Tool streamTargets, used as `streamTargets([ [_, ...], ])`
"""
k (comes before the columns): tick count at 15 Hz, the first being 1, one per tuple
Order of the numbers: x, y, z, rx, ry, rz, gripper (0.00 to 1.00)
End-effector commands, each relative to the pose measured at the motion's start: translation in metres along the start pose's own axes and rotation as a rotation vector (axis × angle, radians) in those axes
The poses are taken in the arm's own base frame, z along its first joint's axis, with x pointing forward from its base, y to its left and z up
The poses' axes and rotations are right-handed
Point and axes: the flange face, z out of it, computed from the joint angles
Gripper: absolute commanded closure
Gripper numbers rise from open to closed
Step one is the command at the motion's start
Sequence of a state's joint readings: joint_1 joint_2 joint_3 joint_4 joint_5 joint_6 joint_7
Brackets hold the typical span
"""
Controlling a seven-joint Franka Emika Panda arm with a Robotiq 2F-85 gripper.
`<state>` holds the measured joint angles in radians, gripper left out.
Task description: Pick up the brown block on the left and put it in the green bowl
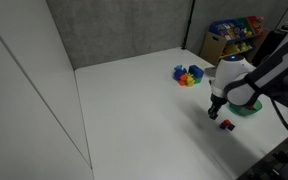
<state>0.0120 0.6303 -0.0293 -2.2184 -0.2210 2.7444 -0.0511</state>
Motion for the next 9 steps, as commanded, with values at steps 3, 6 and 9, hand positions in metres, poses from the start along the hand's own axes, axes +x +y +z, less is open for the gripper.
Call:
streamTargets([
  [3,-0.026,0.059,-0.067,-0.056,-0.004,0.12,0.9],
  [6,-0.052,0.107,-0.093,-0.087,0.006,0.233,0.9],
  [9,-0.083,0.156,-0.107,-0.099,0.008,0.361,0.9],
])
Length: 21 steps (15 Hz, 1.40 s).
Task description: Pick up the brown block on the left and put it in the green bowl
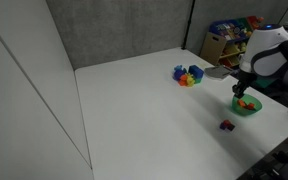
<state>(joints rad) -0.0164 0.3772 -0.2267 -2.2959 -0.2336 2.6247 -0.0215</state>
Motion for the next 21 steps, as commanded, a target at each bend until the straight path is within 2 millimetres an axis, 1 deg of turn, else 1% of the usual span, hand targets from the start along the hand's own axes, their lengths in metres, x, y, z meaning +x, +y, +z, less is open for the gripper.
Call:
streamTargets([
  [1,-0.029,0.06,-0.015,-0.018,-0.01,0.156,0.9],
  [2,-0.036,0.077,-0.016,-0.012,-0.016,0.199,0.9],
  [3,-0.044,0.092,-0.02,-0.004,-0.03,0.239,0.46],
  [4,-0.05,0.105,-0.022,-0.002,-0.031,0.265,0.45],
  [6,-0.061,0.123,-0.035,0.005,-0.027,0.302,0.32],
  [7,-0.065,0.129,-0.042,0.005,-0.023,0.312,0.23],
  [8,-0.069,0.133,-0.052,0.002,-0.019,0.319,0.14],
  [10,-0.077,0.133,-0.076,0.006,-0.022,0.317,0.01],
  [12,-0.084,0.129,-0.101,0.004,-0.029,0.302,0.0],
  [16,-0.101,0.112,-0.158,-0.001,-0.047,0.268,0.0],
  [18,-0.11,0.097,-0.187,0.024,-0.043,0.266,0.0],
  [21,-0.12,0.068,-0.232,0.058,0.007,0.211,0.0],
])
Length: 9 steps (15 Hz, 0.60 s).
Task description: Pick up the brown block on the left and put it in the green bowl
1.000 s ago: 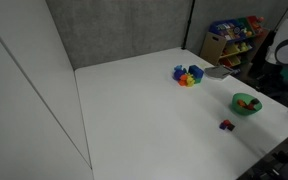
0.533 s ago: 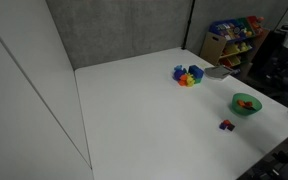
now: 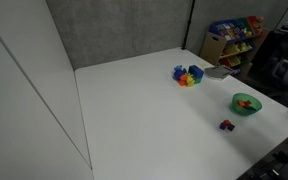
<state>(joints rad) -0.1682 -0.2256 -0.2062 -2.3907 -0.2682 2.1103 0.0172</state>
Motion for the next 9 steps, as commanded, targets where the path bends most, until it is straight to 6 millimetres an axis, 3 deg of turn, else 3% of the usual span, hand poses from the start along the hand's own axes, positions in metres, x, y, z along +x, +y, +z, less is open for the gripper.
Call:
streamTargets([
  [1,-0.031,-0.031,-0.05,0.057,0.06,-0.04,0.0],
  [6,-0.058,-0.064,-0.106,0.124,0.17,-0.095,0.0],
  [8,-0.067,-0.069,-0.116,0.1,0.198,-0.109,0.0],
  [9,-0.052,-0.067,-0.111,0.101,0.183,-0.091,0.0],
])
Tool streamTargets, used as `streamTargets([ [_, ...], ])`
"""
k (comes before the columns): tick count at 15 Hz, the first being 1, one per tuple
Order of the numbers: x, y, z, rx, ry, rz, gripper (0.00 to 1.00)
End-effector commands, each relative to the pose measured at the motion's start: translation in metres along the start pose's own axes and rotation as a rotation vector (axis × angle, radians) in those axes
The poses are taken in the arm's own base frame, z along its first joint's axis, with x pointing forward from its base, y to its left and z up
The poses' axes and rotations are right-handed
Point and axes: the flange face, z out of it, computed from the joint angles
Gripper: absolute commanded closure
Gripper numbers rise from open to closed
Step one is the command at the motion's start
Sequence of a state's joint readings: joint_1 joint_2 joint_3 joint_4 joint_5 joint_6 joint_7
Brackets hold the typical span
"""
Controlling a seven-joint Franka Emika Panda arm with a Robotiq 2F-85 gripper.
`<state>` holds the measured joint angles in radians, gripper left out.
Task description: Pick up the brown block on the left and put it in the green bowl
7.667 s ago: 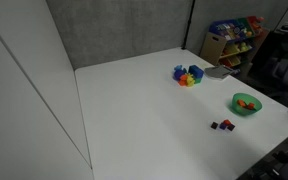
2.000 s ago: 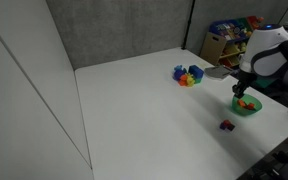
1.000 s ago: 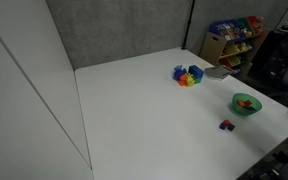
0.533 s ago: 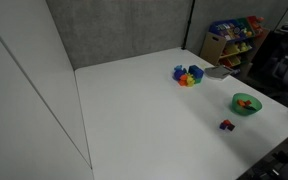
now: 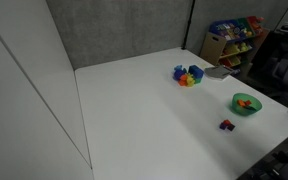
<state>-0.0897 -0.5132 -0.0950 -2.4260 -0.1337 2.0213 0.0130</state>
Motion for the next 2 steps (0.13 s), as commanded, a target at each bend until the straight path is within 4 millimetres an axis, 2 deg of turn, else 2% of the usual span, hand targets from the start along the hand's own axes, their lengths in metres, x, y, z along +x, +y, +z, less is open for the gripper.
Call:
streamTargets([
  [1,-0.0032,-0.0022,-0.0046,-0.001,0.009,-0.005,0.0],
  [2,-0.0061,-0.0036,-0.0062,-0.002,0.014,-0.008,0.0],
])
